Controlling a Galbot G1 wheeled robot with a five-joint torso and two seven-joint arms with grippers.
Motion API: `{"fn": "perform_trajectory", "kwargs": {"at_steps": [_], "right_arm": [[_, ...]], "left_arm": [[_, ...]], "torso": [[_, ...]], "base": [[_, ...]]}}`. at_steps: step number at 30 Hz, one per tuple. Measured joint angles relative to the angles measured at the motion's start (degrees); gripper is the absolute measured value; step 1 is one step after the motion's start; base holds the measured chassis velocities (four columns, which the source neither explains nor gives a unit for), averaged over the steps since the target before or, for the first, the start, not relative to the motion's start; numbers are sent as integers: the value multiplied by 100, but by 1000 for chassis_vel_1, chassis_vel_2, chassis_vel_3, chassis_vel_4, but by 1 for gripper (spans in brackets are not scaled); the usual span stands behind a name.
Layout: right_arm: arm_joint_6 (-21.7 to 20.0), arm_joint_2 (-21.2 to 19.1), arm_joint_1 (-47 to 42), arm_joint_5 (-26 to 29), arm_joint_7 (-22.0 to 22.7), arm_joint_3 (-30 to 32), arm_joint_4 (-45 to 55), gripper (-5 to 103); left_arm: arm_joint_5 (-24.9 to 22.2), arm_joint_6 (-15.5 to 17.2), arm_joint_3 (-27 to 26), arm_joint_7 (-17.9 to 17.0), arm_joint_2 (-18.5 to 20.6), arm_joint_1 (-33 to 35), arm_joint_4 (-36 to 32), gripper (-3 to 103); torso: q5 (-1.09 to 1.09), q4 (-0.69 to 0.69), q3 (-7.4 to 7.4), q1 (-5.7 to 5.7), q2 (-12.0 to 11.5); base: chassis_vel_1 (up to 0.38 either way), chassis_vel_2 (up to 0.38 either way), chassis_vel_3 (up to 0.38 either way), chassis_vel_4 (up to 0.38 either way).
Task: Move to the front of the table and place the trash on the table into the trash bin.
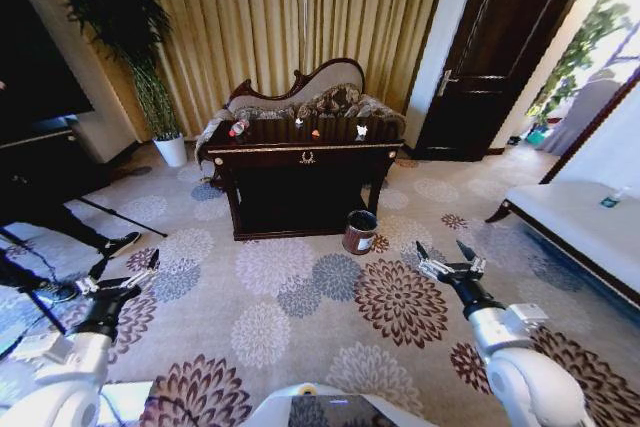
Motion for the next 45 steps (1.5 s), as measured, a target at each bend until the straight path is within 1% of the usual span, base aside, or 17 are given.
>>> {"fn": "perform_trajectory", "kwargs": {"at_steps": [9,12,18,19,22,23,24,26,28,32,36,40,41,42,43,44,45], "right_arm": [[41,20,58,-9,-1,-86,-20,100],[120,13,61,-9,-2,-90,-81,100],[189,-1,63,-13,-5,-96,-153,100],[190,-7,72,-13,-4,-101,-171,100],[191,-11,80,-13,-4,-106,-183,100],[192,-15,87,-12,-4,-113,-193,100],[193,-19,96,-12,-4,-123,-197,100],[193,-19,98,-12,-4,-132,-202,100],[193,-20,99,-12,-4,-137,-204,100],[194,-20,99,-21,-5,-159,-210,100],[195,-19,101,-24,-5,-164,-215,100],[195,-18,100,-25,-5,-164,-225,100],[195,-18,101,-26,-5,-165,-228,100],[195,-13,99,-31,-5,-176,-235,100],[195,-13,99,-31,-5,-176,-235,100],[196,-11,97,-40,-5,-186,-237,100],[196,-7,96,-58,-5,-205,-239,100]], "left_arm": [[9,-19,45,9,-58,-9,18,100],[15,-23,59,14,-66,-9,43,100],[24,-39,71,44,-76,-7,107,100],[25,-43,73,55,-79,-5,112,100],[26,-47,74,60,-80,-4,116,100],[27,-50,75,63,-80,-1,126,100],[27,-56,74,64,-81,5,132,100],[28,-61,75,65,-81,7,135,100],[29,-70,77,68,-81,8,140,100],[37,-101,111,76,-89,11,170,100],[57,-153,141,85,-94,14,197,100],[58,-163,152,87,-100,20,215,100],[58,-165,153,88,-101,21,217,100],[58,-176,153,89,-104,23,219,100],[58,-176,153,89,-104,23,219,100],[58,-179,155,91,-106,23,227,100],[58,-180,156,92,-110,23,243,100]], "torso": [[-1,0,0,0,0],[0,0,-1,-1,1],[0,1,0,-1,0],[3,0,1,2,-1],[3,-1,1,3,-1],[-2,-2,1,2,-1],[-2,2,0,1,-1],[1,3,1,2,-1],[2,1,1,2,-1],[-3,-1,-1,0,0],[1,-1,0,0,0],[-3,1,0,0,-1],[-1,2,0,0,-1],[8,1,0,0,0],[8,1,0,0,0],[4,-2,0,0,0],[-5,-2,0,0,0]], "base": [[-23,28,32,-25],[-112,146,112,-128],[-245,228,209,-215],[-282,264,270,-288],[-310,264,324,-314],[-315,309,348,-317],[-306,323,348,-310],[-306,349,336,-310],[-271,340,318,-330],[-347,350,349,-357],[-345,371,350,-361],[-339,333,352,-315],[-387,377,391,-306],[-368,357,374,-366],[-368,357,374,-366],[-368,305,374,-366],[-380,305,374,-317]]}}
